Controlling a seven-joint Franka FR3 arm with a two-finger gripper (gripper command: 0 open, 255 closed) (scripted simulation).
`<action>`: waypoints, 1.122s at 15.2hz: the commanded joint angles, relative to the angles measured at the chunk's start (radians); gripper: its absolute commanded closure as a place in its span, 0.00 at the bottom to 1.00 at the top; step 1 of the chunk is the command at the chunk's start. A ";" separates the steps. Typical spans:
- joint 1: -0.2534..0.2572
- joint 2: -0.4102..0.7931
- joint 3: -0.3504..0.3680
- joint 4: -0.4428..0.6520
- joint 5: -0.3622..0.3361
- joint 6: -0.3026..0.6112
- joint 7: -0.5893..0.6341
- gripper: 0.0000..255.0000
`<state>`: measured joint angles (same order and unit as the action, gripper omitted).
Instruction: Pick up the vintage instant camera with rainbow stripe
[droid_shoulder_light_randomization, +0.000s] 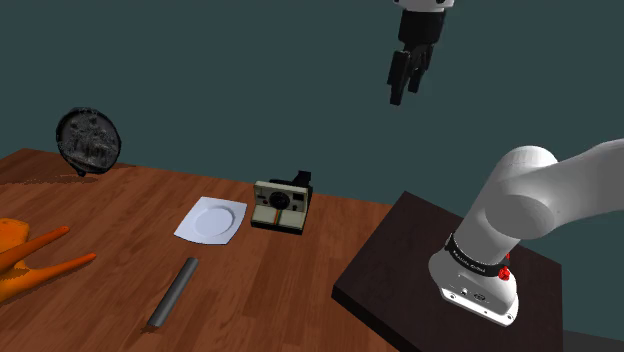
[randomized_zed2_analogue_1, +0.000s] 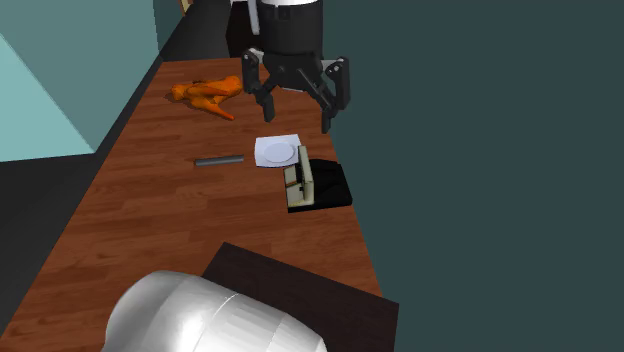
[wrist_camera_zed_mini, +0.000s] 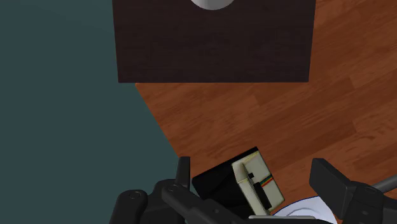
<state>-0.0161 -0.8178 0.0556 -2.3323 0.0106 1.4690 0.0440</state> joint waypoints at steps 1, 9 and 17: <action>0.000 0.000 0.000 0.000 0.000 0.000 0.000 0.00; 0.026 0.188 0.009 -0.081 0.009 0.287 -0.049 0.00; 0.049 0.446 0.024 -0.070 0.013 0.551 -0.095 0.00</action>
<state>0.0283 -0.4148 0.0738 -2.4043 0.0225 1.9755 -0.0497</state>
